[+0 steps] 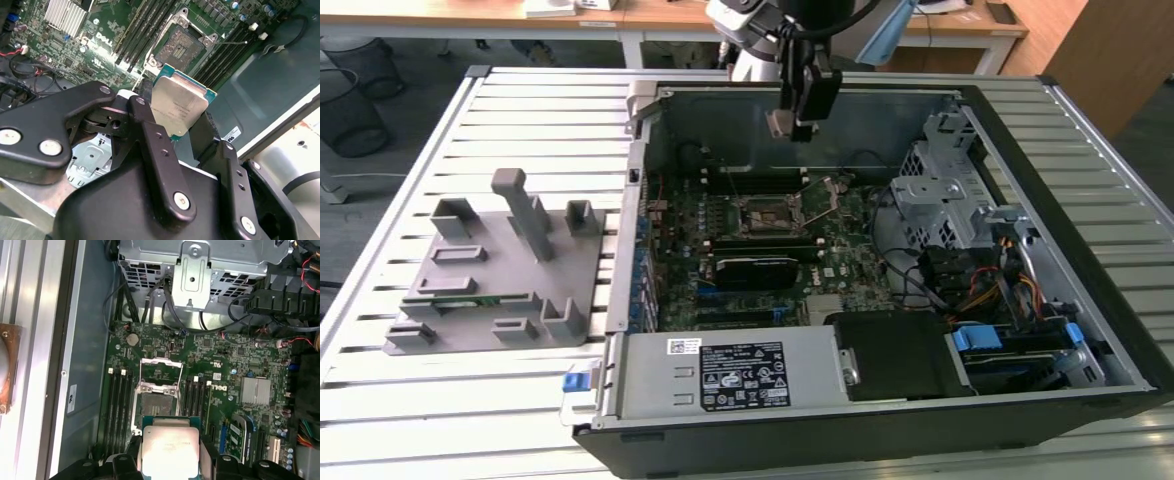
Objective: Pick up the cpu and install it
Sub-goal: 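Place the cpu into insertion slot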
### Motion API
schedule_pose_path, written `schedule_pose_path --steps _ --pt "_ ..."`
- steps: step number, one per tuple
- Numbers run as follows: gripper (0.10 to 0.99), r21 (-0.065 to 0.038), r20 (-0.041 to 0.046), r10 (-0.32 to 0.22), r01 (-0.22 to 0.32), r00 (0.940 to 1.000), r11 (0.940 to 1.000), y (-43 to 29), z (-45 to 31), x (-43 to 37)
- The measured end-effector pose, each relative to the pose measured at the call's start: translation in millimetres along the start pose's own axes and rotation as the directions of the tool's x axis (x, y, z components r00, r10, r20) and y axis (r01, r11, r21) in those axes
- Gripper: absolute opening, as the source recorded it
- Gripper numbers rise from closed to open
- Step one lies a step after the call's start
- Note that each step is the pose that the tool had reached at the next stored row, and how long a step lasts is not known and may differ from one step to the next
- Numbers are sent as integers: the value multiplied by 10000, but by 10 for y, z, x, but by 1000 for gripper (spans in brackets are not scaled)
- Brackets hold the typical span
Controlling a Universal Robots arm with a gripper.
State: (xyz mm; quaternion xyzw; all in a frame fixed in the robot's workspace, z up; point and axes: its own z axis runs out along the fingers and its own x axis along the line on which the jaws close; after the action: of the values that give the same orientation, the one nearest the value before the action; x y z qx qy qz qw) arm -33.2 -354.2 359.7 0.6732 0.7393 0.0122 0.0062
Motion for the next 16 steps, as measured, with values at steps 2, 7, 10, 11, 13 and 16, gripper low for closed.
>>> schedule_pose_path --steps 2,7,10,11,13,16 --pt "541 -1 -2 0 0 10000 10000 0 11 0" --pt "541 -1 -1 0 0 10000 10000 -1 44 0" --pt "541 -1 -2 0 0 10000 10000 -1 56 0" --pt "541 -1 -1 0 0 10000 10000 -2 60 -1" --pt "541 -1 -1 0 0 10000 10000 -2 68 -1" --pt "541 0 -1 0 0 10000 10000 -2 80 -1"
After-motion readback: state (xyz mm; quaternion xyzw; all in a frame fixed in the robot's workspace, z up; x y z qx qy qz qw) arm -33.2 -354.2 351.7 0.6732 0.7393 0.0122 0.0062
